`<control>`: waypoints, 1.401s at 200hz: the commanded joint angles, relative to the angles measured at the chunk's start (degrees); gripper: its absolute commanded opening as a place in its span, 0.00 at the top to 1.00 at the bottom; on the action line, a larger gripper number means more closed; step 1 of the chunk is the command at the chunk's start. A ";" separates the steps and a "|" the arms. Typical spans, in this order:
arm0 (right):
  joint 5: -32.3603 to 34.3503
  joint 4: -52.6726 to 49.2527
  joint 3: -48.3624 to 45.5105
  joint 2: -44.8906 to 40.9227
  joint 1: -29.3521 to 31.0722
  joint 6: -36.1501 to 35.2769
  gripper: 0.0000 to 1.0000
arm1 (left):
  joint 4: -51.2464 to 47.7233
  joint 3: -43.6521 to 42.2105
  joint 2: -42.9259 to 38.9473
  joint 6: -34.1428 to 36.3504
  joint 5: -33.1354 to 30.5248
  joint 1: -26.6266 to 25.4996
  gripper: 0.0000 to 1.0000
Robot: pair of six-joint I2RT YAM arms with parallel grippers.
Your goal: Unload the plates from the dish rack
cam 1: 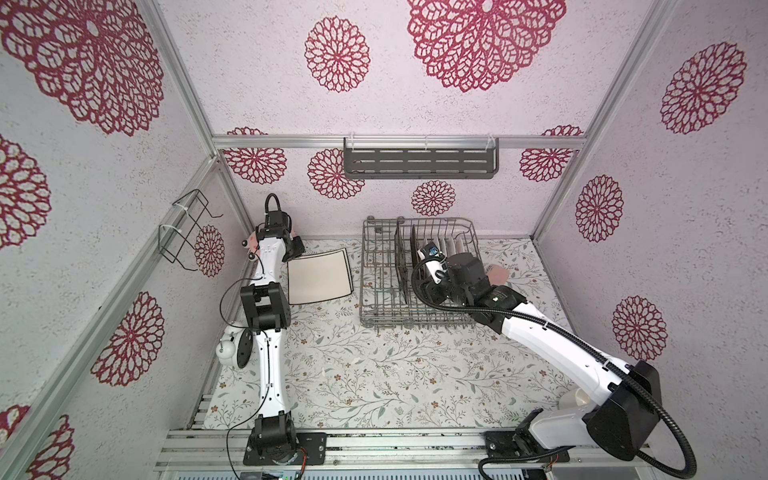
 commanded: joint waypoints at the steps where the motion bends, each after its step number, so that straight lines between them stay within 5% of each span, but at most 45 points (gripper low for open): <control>1: -1.78 3.09 1.77 0.62 -0.24 1.67 0.21 | 2.89 -4.06 -3.49 1.43 1.68 0.45 0.65; 27: -3.74 4.22 2.72 2.61 -0.24 2.72 0.20 | 6.21 -7.28 -7.79 1.22 2.01 0.48 0.42; 60: -5.28 5.62 3.05 4.23 -0.24 3.59 0.20 | 4.66 -8.88 -11.65 3.00 1.67 0.40 0.40; 147: -10.38 6.95 5.04 6.42 0.05 2.33 0.18 | 1.63 -33.59 -28.77 1.66 -1.74 0.57 0.45; 202: -11.15 14.77 1.76 8.56 6.70 -11.16 0.26 | 4.99 -37.10 -28.78 0.25 1.26 0.98 0.51; 249: -15.30 37.52 -6.00 14.35 12.07 -27.75 0.42 | 4.98 -36.96 -26.82 0.04 0.23 1.10 0.54; 280: -15.93 40.69 -0.43 23.54 14.00 -33.61 0.38 | 5.45 -37.70 -25.73 0.01 -0.57 1.78 0.54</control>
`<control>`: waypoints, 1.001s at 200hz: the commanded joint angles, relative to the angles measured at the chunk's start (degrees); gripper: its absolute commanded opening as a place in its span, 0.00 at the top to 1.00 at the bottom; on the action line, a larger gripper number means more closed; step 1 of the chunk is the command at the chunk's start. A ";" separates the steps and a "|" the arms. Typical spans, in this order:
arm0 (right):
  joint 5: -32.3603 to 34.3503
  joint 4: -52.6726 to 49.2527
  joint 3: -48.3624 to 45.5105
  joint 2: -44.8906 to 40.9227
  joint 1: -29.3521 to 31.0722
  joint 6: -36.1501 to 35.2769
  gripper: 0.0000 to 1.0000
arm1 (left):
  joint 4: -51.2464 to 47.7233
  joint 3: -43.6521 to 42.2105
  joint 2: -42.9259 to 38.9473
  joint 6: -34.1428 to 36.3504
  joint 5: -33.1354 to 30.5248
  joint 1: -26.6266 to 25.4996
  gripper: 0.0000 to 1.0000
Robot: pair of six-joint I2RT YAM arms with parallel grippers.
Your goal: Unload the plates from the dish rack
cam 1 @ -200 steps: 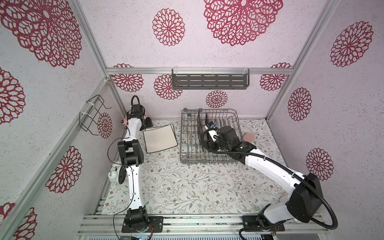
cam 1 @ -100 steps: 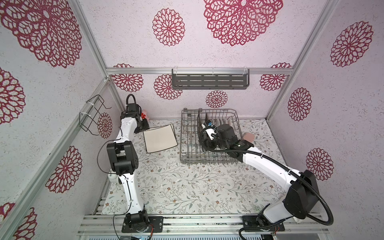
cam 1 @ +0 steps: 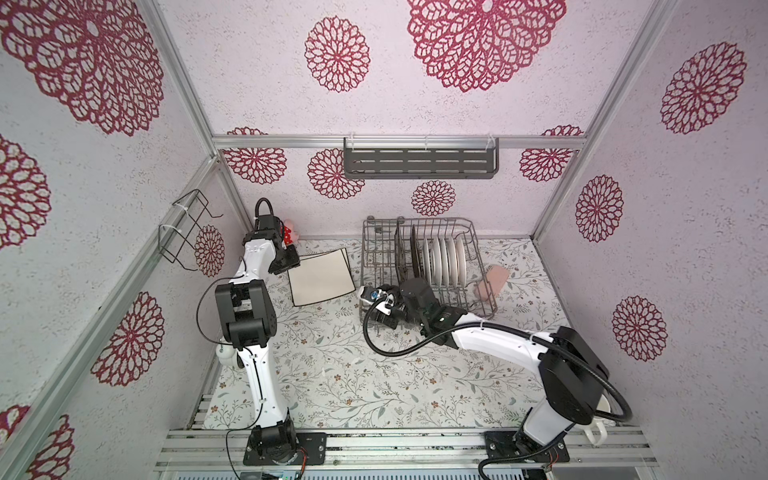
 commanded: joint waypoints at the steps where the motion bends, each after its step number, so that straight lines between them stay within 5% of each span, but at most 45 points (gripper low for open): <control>1: -1.76 8.81 4.58 5.22 1.01 -8.85 0.38 | 1.29 -0.09 1.88 -0.12 -0.86 1.01 0.54; 86: 0.25 13.52 19.58 22.87 4.37 -14.69 0.38 | 4.15 -0.96 4.67 -0.91 1.87 2.48 0.57; 200: 3.59 15.98 21.06 26.92 5.11 -14.54 0.39 | 6.11 0.39 7.93 -1.97 5.08 2.56 0.57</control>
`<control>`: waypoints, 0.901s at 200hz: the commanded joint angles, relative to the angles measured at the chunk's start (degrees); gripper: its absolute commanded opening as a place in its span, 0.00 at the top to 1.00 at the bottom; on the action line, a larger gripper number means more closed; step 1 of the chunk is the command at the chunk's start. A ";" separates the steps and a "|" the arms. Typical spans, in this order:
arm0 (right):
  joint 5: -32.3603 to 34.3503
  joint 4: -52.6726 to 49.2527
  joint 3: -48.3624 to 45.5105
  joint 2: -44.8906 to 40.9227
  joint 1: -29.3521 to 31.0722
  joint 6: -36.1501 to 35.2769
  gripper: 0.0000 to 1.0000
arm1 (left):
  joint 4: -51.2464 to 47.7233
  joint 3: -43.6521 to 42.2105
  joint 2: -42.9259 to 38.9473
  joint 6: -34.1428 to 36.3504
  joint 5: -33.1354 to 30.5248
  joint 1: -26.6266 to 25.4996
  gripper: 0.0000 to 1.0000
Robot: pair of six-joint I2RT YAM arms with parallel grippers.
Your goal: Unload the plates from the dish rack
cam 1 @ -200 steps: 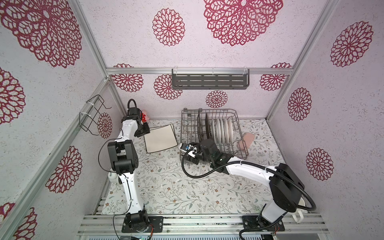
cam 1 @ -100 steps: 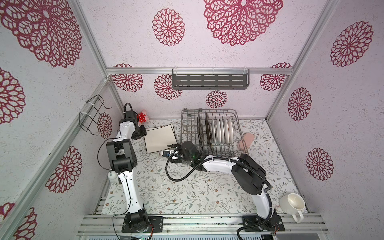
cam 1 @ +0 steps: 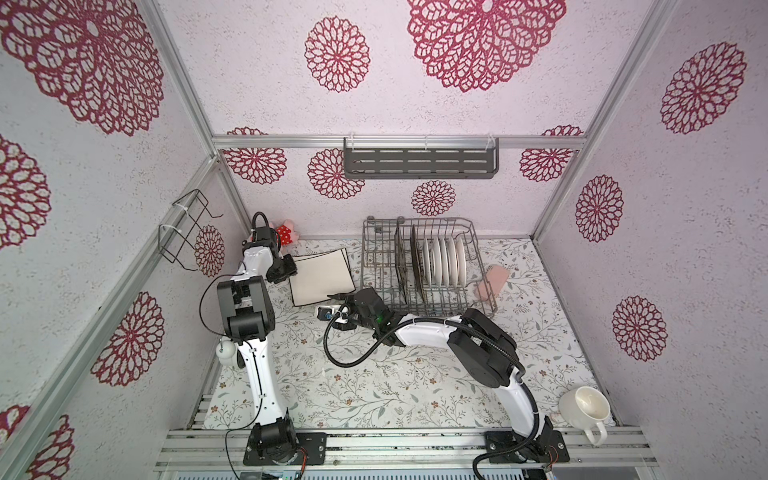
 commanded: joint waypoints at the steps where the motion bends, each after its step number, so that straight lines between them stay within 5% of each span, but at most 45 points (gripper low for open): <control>1: 1.30 2.87 0.97 -0.36 0.23 -0.71 0.39 | 1.91 0.61 1.41 -0.33 1.46 -0.11 0.57; 180: 5.56 1.49 1.28 1.40 0.22 -1.59 0.41 | 0.53 13.84 9.24 -0.84 4.09 -0.41 0.65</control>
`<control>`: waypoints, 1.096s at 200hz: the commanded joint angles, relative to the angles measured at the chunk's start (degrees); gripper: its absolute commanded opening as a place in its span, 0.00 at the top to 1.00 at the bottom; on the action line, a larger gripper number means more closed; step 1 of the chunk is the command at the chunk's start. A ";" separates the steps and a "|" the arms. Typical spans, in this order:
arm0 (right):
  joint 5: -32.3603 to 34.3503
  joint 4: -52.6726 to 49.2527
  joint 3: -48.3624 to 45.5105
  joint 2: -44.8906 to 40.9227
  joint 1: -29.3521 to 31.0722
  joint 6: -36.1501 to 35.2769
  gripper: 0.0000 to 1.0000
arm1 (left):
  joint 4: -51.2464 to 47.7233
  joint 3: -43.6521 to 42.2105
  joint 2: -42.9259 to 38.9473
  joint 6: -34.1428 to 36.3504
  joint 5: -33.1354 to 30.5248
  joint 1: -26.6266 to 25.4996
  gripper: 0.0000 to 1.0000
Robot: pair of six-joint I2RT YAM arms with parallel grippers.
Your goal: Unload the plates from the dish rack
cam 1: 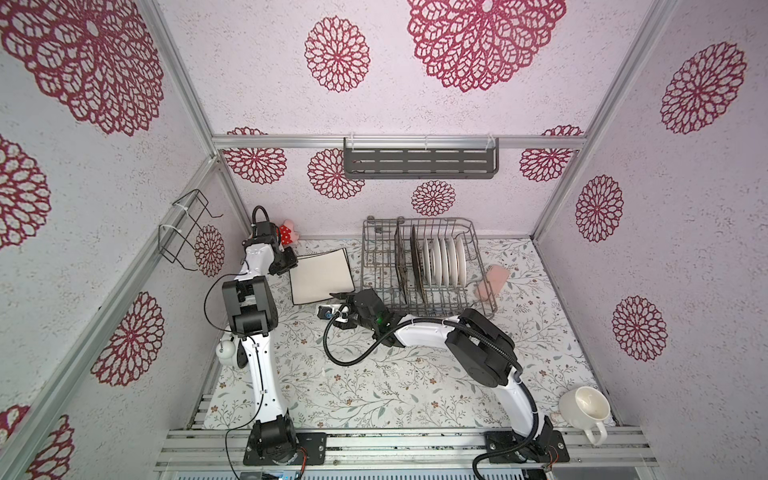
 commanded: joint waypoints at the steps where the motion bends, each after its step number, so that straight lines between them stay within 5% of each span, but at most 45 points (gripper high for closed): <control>1: 1.50 0.76 1.34 0.39 0.20 -0.97 0.41 | 0.18 2.12 1.48 -0.24 1.36 -0.21 0.65; 135: 4.38 -0.75 3.40 2.46 0.21 -1.15 0.42 | 1.88 5.95 3.03 0.41 3.67 -0.22 0.70; 219: 7.15 2.08 -0.56 -4.58 0.06 1.72 0.29 | 2.00 3.82 -3.14 2.95 1.52 -0.21 0.47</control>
